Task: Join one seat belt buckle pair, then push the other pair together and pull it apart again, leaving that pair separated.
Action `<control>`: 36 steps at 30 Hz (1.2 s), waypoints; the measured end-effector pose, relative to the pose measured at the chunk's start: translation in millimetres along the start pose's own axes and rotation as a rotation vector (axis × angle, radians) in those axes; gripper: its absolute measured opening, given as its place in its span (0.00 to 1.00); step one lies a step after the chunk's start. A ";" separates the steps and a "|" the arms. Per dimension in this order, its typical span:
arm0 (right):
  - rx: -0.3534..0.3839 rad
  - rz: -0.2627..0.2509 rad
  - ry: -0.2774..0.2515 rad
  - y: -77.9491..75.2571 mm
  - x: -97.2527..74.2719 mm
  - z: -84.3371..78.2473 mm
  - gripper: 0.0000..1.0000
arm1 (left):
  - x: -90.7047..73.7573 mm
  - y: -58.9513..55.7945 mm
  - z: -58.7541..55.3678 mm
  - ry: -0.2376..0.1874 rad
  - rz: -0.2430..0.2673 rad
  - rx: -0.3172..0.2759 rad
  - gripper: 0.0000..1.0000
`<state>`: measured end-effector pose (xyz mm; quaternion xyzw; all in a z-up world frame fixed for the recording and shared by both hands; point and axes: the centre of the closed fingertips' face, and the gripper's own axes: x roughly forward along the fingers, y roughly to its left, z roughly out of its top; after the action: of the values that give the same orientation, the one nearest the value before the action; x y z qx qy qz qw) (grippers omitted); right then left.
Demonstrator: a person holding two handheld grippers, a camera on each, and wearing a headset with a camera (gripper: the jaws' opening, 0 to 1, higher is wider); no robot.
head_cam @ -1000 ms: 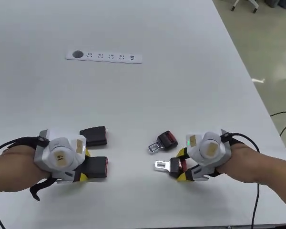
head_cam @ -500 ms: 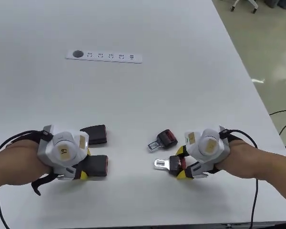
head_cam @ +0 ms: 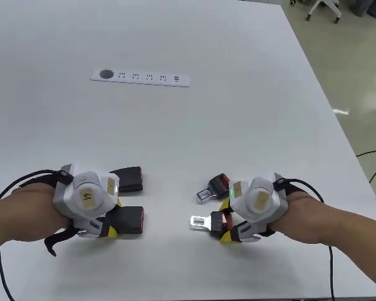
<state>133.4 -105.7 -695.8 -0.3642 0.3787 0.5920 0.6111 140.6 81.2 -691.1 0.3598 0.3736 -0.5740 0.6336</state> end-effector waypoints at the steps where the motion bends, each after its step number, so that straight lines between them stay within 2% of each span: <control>1: -0.002 0.000 -0.002 0.8 1.4 2.4 0.33 | -0.2 -0.4 0.4 -0.001 -0.001 -0.001 0.33; 6: -0.009 0.005 -0.017 4.1 7.4 18.7 0.33 | -1.0 -2.2 3.3 0.008 -0.008 -0.001 0.33; 19: -0.026 0.021 -0.040 8.0 28.5 60.8 0.33 | 0.1 -1.9 2.3 0.015 -0.021 -0.006 0.33; 26: -0.024 0.022 -0.046 5.1 38.1 81.6 0.33 | 0.5 -1.2 1.0 0.015 -0.021 -0.008 0.33; 30: -0.013 0.018 -0.036 1.8 40.8 86.4 0.33 | 1.1 -0.5 -1.0 0.012 -0.022 -0.010 0.33; 36: -0.037 0.004 -0.025 0.5 40.5 86.8 0.33 | 0.8 -1.1 -0.9 0.016 -0.029 -0.007 0.33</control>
<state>136.1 -10.0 -693.1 -0.3672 0.3607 0.6048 0.6077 139.5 81.5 -692.3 0.3566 0.3857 -0.5791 0.6234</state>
